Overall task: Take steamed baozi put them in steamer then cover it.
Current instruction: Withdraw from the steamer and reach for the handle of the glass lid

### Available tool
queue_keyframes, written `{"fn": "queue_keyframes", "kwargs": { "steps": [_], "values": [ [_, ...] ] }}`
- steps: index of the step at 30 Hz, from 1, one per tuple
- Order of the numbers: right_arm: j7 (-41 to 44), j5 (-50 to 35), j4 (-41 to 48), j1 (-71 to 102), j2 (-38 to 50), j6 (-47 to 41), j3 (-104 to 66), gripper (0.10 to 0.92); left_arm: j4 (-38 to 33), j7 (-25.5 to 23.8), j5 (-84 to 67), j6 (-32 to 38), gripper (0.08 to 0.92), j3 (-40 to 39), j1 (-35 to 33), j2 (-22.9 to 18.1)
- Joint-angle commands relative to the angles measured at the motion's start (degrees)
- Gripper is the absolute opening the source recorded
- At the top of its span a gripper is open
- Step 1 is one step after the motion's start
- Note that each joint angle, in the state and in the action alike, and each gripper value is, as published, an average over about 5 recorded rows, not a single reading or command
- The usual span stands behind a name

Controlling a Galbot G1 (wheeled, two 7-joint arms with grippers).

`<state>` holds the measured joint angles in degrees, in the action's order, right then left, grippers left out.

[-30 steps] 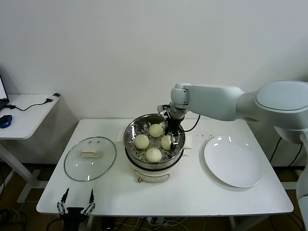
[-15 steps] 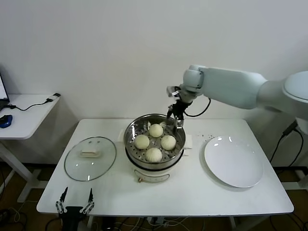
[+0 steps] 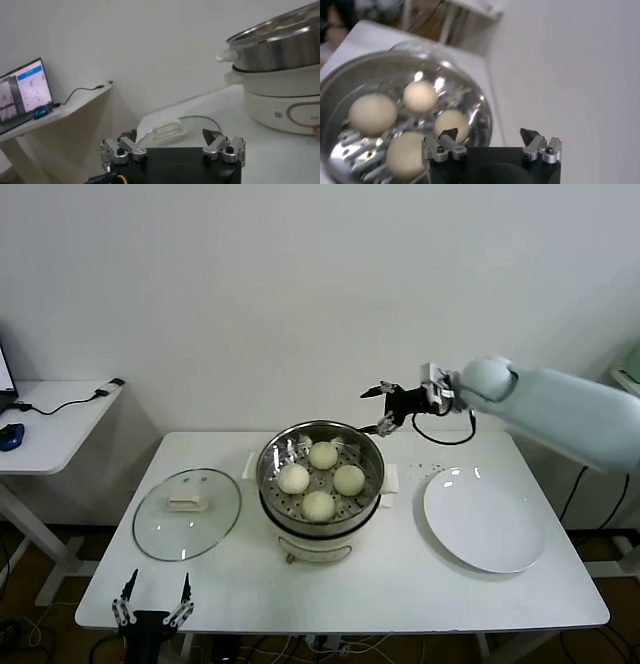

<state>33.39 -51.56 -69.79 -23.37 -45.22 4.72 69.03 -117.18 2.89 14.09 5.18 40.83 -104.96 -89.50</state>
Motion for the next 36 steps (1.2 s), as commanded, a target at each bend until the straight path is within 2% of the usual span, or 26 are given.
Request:
{"fn": "queue_keyframes", "kwargs": {
  "steps": [1,6,11,16,22,27,36],
  "values": [
    [-16.18,0.39,-7.92,35.21,12.5,5.75,-40.57,0.823,-2.8,-0.66,2.87,0.08,0.823,0.4,-0.66,-0.6],
    [-19.56,2.78,-10.97,51.49,10.64,7.4,-57.66,0.823,-4.06,-0.95,8.44,-1.18,0.823,1.71,-0.48,-0.77],
    [-20.71,6.31,-17.02,70.23,6.22,4.46,-78.69,0.823,-4.43,-1.63,18.17,-1.36,0.823,3.87,0.12,-0.7],
    [-20.88,10.07,-20.58,84.22,0.65,0.68,-92.04,0.823,-3.99,-2.48,37.02,0.92,0.823,7.46,2.67,0.38],
    [-20.01,16.56,-22.87,94.2,-6.03,-2.29,-100.99,0.823,-2.1,-0.07,64.63,0.43,0.823,8.19,7.3,3.44],
    [-19.28,19.05,-22.52,97.68,-9.39,-2.34,-104.01,0.823,5.12,5.36,76.55,-0.82,0.823,5.94,12.02,6.2],
    [-19.25,22.53,-20.79,98.86,-10.96,-2.33,-104.83,0.823,20.91,9.82,77.52,-0.16,0.823,2.68,23.24,8.48]
  ]
}}
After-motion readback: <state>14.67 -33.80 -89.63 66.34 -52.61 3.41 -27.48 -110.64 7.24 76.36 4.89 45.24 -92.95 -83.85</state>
